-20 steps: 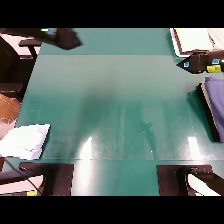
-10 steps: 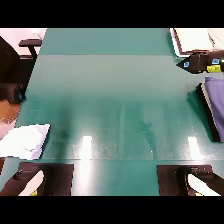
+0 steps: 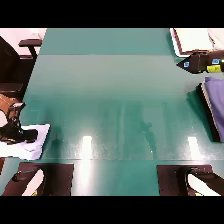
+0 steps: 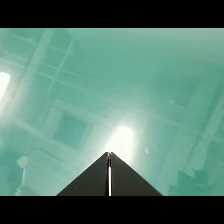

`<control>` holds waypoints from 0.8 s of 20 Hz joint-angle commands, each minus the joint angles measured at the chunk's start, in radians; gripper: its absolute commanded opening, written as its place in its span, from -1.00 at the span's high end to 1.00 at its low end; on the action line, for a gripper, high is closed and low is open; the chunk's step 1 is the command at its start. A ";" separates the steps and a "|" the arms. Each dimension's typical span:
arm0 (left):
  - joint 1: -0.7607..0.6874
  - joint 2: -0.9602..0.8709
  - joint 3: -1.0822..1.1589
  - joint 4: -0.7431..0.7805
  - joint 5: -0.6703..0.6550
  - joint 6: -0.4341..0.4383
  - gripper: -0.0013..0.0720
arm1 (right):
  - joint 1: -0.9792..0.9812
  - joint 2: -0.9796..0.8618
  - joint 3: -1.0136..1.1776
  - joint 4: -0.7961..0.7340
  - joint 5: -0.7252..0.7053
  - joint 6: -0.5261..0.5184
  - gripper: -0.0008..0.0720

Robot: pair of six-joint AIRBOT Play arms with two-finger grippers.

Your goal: Fold the shirts.

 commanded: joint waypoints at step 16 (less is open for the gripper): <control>0.000 0.024 0.973 -0.674 0.089 0.045 0.91 | -0.002 -0.083 0.433 -0.034 -0.037 0.000 0.94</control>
